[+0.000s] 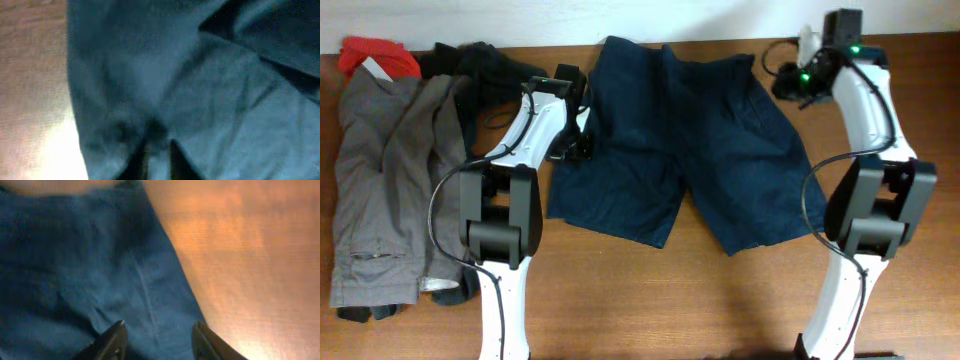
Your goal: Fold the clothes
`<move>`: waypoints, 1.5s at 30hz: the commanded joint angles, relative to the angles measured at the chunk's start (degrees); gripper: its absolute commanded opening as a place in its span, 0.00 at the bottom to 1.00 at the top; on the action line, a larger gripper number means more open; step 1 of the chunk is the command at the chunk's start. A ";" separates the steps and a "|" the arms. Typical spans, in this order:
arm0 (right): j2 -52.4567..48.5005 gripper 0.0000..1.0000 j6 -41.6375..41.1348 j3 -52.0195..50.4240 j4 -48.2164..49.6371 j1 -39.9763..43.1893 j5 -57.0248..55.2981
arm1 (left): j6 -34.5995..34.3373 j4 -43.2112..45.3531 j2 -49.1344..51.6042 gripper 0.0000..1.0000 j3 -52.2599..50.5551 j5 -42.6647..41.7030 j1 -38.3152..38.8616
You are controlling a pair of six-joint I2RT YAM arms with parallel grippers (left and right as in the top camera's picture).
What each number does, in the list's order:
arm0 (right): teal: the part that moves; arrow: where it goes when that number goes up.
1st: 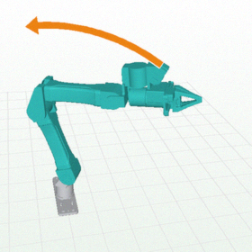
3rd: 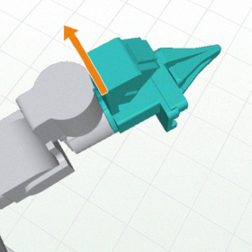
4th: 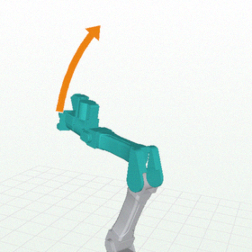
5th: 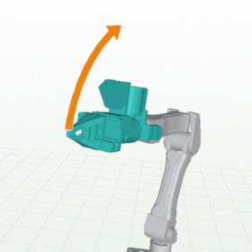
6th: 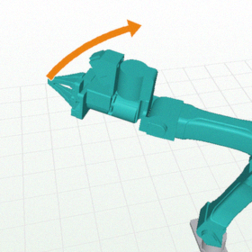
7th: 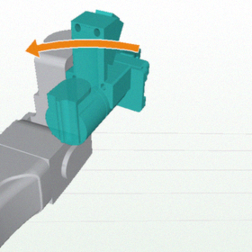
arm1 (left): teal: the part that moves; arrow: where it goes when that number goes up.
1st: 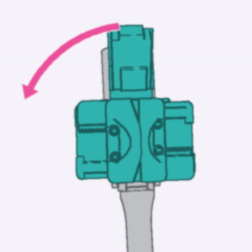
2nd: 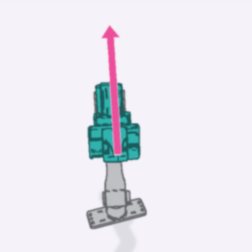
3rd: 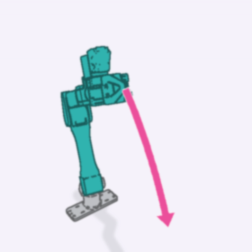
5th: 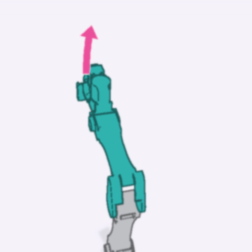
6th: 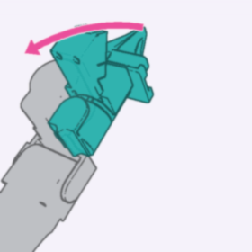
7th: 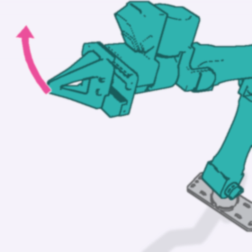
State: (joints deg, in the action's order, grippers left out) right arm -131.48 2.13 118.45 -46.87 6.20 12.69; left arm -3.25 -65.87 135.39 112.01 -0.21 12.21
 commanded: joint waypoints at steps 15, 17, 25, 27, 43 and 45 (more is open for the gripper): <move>-13.33 0.52 -6.58 0.61 25.40 -5.86 -4.37 | 0.31 -3.82 -11.78 0.59 1.40 5.11 -0.20; -14.08 0.52 -6.95 0.61 26.86 -5.88 -4.33 | 0.31 -3.78 -11.78 0.59 1.40 5.27 -0.20; -14.25 0.04 -6.97 2.10 30.91 -5.35 -4.35 | 0.28 -2.32 -11.76 0.59 1.40 5.66 -0.20; -14.25 0.04 -7.15 3.56 30.86 -4.70 -4.39 | 0.28 -2.16 -11.76 0.59 1.40 5.66 -0.17; -13.49 0.99 -16.35 7.04 29.33 1.46 -10.12 | 0.28 3.21 -11.76 0.59 1.40 5.64 0.13; -12.57 0.99 -15.74 7.32 27.52 1.68 -8.48 | 0.28 5.81 -11.76 0.59 1.40 5.64 0.13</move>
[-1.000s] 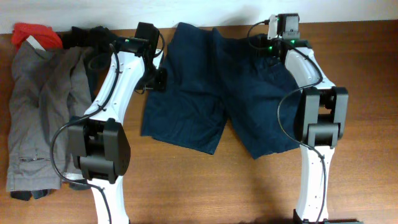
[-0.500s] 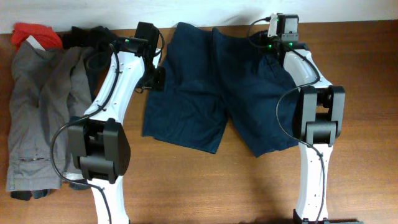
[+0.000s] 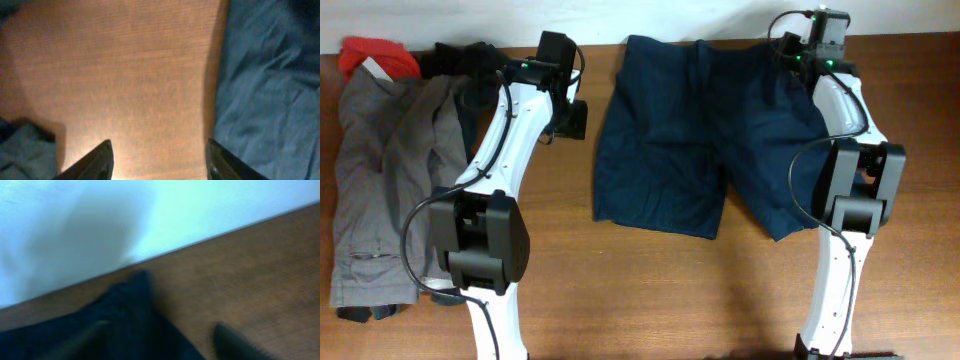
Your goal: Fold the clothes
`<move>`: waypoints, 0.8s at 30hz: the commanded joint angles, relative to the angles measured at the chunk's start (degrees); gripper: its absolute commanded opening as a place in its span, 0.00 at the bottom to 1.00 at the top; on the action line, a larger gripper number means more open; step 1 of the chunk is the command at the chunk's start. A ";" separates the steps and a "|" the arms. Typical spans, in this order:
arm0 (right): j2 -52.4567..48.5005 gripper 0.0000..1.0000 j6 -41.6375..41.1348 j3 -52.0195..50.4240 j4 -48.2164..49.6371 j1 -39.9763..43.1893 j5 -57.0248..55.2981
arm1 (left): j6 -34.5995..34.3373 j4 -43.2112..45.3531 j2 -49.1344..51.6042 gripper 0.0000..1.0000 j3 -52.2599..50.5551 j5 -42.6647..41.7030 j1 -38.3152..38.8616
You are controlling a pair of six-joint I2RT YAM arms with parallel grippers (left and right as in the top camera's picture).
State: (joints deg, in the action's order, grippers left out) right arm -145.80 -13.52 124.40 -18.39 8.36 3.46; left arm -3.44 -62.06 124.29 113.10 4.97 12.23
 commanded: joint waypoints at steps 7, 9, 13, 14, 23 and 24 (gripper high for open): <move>8.76 0.99 5.97 4.00 -15.80 -0.87 10.36 | 4.22 22.77 3.28 0.59 0.31 -7.72 -0.02; 10.54 0.99 6.95 4.26 -19.67 -1.29 11.08 | 4.44 28.85 5.44 0.59 0.31 -10.60 0.00; 13.92 0.99 9.75 4.31 -26.84 -2.54 12.00 | 4.42 38.36 10.58 0.62 0.33 -16.81 0.00; 14.62 0.99 10.36 4.31 -28.44 -2.95 11.98 | 4.42 40.02 12.13 0.62 0.33 -18.49 0.00; 16.41 0.99 10.32 4.31 -32.85 -5.46 11.82 | 4.52 45.18 19.58 0.62 0.48 -25.97 0.00; 16.41 0.99 10.32 4.31 -32.87 -5.77 11.82 | 4.85 45.35 19.61 0.62 0.48 -26.36 0.00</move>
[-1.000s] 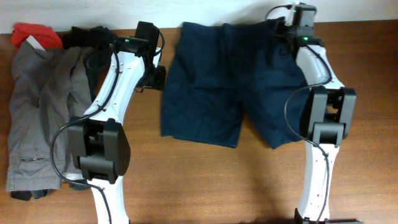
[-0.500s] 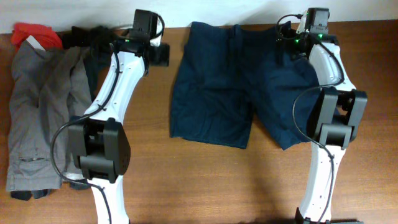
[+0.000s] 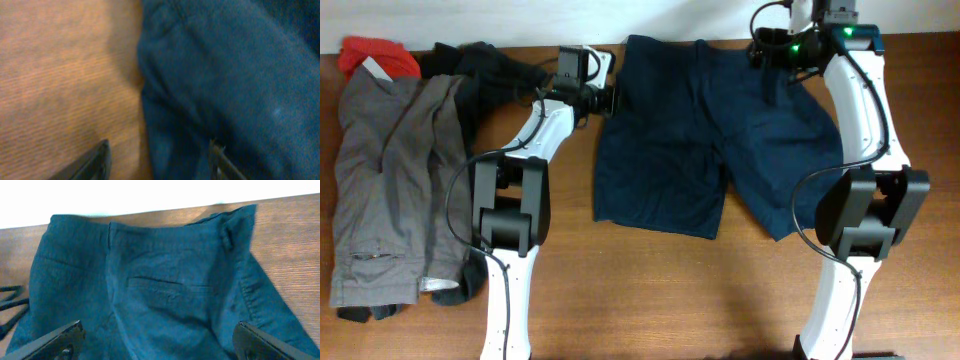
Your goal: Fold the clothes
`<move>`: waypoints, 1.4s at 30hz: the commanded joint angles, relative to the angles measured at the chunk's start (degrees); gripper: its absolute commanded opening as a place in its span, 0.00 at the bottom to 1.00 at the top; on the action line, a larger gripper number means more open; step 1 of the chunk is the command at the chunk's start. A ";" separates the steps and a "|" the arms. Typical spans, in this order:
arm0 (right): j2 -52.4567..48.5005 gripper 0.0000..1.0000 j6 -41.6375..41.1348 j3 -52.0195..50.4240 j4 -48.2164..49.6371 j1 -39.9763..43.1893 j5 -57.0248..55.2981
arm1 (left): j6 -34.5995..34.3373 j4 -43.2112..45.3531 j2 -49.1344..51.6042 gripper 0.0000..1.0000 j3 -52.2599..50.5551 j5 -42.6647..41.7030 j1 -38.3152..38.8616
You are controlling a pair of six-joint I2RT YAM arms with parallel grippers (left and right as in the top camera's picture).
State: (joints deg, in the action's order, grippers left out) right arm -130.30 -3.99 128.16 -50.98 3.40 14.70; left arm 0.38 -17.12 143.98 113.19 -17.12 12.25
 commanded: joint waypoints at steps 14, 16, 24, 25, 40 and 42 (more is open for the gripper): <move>0.92 0.99 0.81 0.55 -2.47 -4.98 1.38 | 0.90 10.67 5.81 0.62 0.39 -6.27 0.83; 0.92 0.99 0.81 0.55 -2.95 -5.33 1.38 | 0.90 12.57 6.86 0.61 0.39 -6.23 1.01; 0.92 0.98 0.79 0.52 -4.11 -5.31 1.31 | -0.66 11.74 7.23 0.01 2.38 -5.38 0.17; 0.94 0.97 0.79 0.52 -4.20 -5.31 1.18 | -1.25 10.05 7.15 0.00 3.34 -5.33 -0.28; 0.76 0.98 0.81 0.52 -6.47 -5.27 -4.46 | 0.98 -29.00 1.81 0.00 18.14 3.21 -4.83; 0.55 0.98 0.87 0.37 -6.88 -5.27 -5.16 | 2.43 -32.72 1.22 0.00 18.29 3.91 -5.05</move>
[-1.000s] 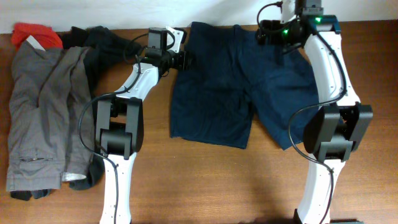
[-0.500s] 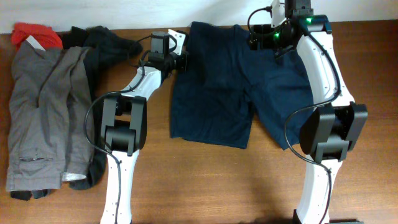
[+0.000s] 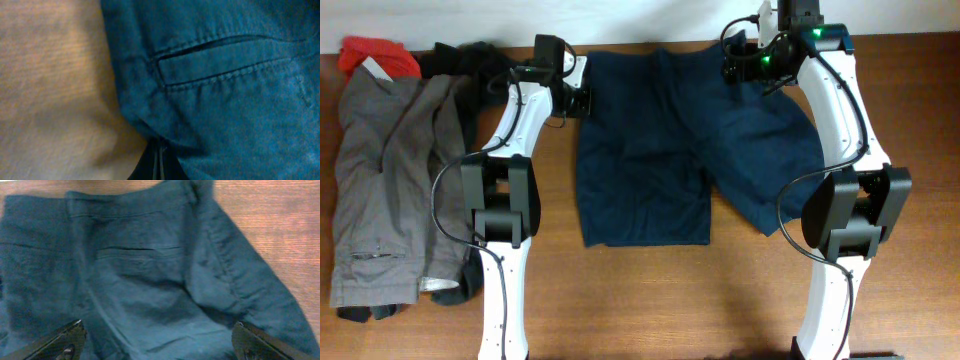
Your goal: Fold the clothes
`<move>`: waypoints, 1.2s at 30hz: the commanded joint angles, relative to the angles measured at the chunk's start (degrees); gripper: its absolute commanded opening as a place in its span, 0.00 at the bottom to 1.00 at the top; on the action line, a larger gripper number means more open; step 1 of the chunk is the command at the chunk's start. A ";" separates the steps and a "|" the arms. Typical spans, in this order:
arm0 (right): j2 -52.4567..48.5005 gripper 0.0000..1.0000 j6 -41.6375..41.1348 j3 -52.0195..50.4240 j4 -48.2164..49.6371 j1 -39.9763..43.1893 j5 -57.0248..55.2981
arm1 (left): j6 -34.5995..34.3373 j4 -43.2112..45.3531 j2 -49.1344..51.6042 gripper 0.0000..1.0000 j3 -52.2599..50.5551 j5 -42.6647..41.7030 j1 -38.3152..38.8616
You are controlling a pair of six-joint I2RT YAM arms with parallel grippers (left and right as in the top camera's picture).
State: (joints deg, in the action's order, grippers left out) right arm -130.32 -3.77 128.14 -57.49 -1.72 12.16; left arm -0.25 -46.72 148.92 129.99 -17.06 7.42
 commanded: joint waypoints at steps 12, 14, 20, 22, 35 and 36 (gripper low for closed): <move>-0.66 0.04 1.88 -9.03 5.70 -0.24 3.82 | 4.28 -15.32 -10.69 0.39 1.49 2.91 0.94; -0.66 0.04 2.03 -12.28 10.71 -0.13 8.24 | 4.28 -14.75 -11.54 0.43 1.49 2.73 1.11; -0.66 0.04 2.64 -23.02 26.62 0.63 22.80 | 5.05 -9.27 -9.81 0.47 1.31 -11.21 2.32; -0.66 0.04 1.29 -25.77 29.66 1.01 23.39 | 3.54 -7.48 -8.44 0.47 1.31 -12.09 3.02; -1.84 0.04 2.47 -31.17 33.97 2.12 18.99 | -8.35 0.72 2.51 0.45 1.31 -8.33 6.21; -2.08 0.04 2.49 -31.17 34.40 2.12 18.49 | -8.39 1.11 3.23 0.45 1.31 -7.93 6.27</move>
State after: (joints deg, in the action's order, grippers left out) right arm -130.58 -1.65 97.38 -23.81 0.40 32.77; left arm -5.32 -46.15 149.82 130.91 -27.03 13.65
